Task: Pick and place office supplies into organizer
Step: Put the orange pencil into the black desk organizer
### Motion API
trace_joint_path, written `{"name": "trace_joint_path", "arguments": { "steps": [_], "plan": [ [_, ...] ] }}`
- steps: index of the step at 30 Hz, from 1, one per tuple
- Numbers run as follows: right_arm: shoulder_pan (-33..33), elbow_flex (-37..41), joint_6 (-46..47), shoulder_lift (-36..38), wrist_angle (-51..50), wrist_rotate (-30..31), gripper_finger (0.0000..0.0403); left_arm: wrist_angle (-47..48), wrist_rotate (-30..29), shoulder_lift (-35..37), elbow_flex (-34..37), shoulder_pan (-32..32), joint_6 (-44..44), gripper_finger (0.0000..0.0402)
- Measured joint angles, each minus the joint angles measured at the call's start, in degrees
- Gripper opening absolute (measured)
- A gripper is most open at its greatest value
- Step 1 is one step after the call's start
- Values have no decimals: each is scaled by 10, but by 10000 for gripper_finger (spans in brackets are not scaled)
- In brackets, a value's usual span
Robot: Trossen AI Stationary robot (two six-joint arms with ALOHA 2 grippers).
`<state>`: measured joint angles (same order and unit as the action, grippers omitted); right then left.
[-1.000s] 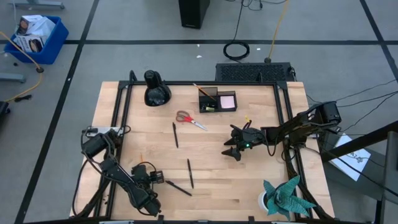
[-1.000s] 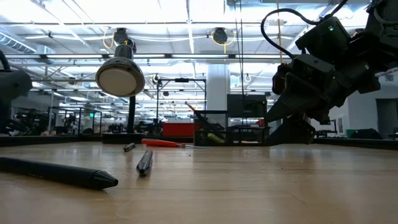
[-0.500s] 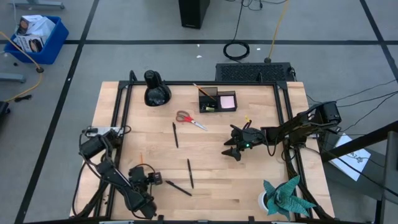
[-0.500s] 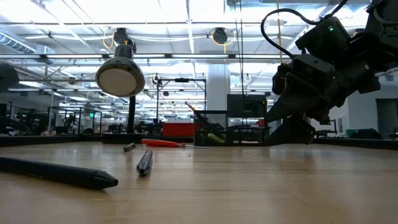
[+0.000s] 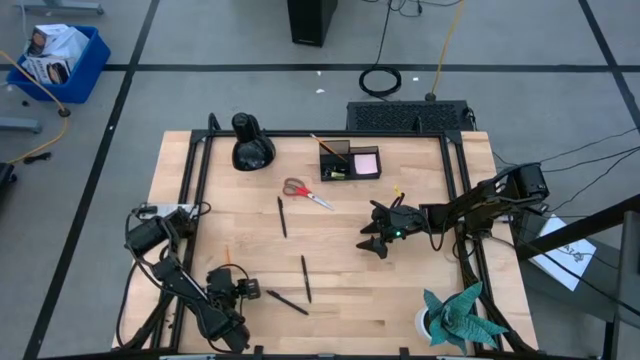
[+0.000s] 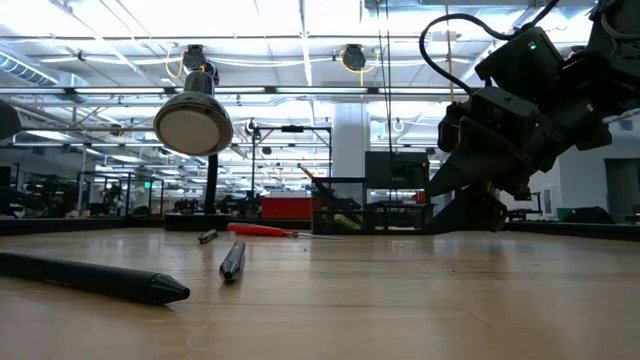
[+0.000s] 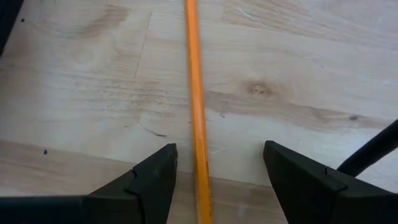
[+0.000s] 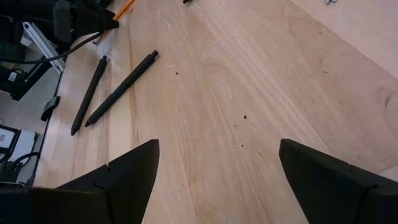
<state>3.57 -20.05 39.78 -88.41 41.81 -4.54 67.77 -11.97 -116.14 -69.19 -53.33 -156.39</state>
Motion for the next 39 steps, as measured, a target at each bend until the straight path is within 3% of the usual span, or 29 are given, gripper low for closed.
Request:
{"name": "trace_joint_path", "arguments": {
  "steps": [12, 21, 39],
  "plan": [
    [0, 0, 0, 0, 0, 0, 325, -9, 0, 0, 0, 4, 8, 116],
    [0, 0, 0, 0, 0, 0, 325, -16, -32, 0, 0, 3, 61, 16],
    [0, 0, 0, 0, 0, 0, 325, -6, -72, -4, -16, 15, 101, 16]
  ]
}}
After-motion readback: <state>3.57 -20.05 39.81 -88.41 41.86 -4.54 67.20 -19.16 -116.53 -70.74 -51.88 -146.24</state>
